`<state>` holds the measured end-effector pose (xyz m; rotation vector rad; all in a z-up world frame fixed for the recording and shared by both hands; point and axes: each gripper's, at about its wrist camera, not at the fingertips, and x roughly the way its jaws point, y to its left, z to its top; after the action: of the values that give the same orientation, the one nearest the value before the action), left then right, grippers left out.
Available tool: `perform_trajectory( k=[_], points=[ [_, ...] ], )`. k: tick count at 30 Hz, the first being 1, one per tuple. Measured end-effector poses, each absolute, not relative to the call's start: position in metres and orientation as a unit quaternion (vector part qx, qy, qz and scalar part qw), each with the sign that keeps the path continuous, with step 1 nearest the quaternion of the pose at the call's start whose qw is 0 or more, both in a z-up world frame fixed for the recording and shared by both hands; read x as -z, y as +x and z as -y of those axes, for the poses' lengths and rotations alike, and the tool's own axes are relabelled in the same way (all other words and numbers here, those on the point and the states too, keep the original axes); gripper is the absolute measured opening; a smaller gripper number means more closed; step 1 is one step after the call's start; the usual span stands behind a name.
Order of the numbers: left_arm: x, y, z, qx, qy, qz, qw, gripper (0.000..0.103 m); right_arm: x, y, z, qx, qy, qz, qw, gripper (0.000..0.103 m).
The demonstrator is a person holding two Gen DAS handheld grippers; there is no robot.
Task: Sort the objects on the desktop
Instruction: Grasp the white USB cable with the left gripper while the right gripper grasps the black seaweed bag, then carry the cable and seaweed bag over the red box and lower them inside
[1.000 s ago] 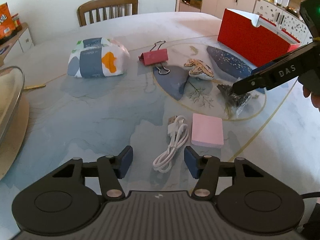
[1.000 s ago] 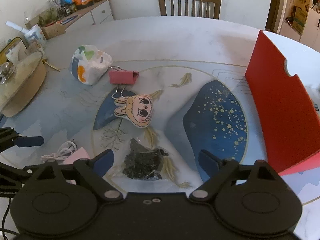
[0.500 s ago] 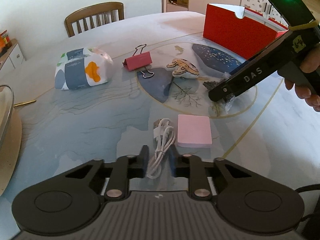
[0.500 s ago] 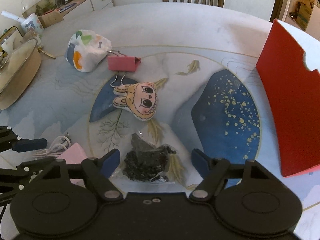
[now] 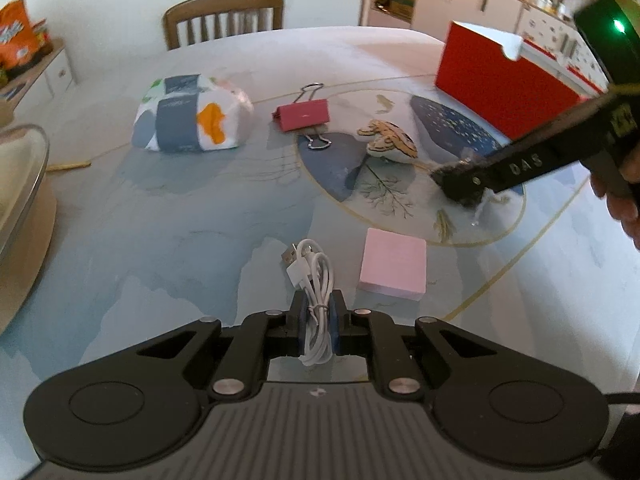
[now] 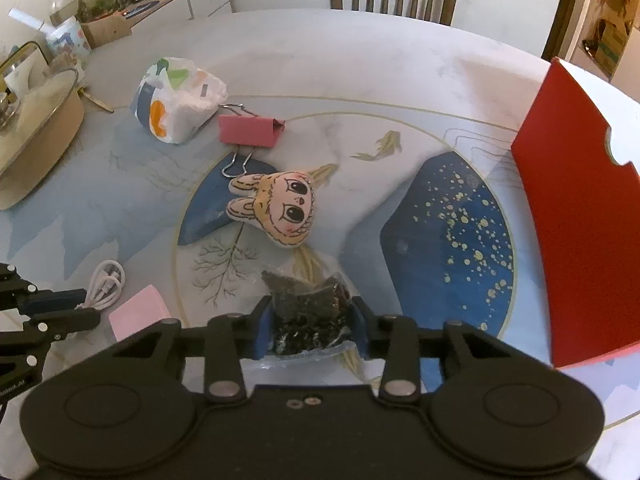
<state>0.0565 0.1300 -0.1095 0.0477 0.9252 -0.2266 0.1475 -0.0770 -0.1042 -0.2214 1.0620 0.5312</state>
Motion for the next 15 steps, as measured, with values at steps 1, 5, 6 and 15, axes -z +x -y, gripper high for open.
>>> perform_trajectory(
  k=[1,5,6,15],
  points=[
    [0.109,0.056,-0.131,0.106,0.018,-0.445,0.889,0.01,0.104,0.147,0.078,-0.25,-0.104,-0.498,0.824,0.037],
    [0.106,0.055,-0.131,0.095,0.004,-0.443,0.891,0.01,0.102,0.145,0.087,-0.252,-0.097,-0.497,0.825,0.036],
    [0.104,0.054,-0.131,0.092,0.001,-0.442,0.892,0.01,0.101,0.145,0.089,-0.253,-0.095,-0.496,0.825,0.035],
    [0.088,0.047,-0.125,0.07,-0.035,-0.429,0.9,0.01,0.081,0.137,0.119,-0.269,-0.072,-0.484,0.83,0.035]
  ],
)
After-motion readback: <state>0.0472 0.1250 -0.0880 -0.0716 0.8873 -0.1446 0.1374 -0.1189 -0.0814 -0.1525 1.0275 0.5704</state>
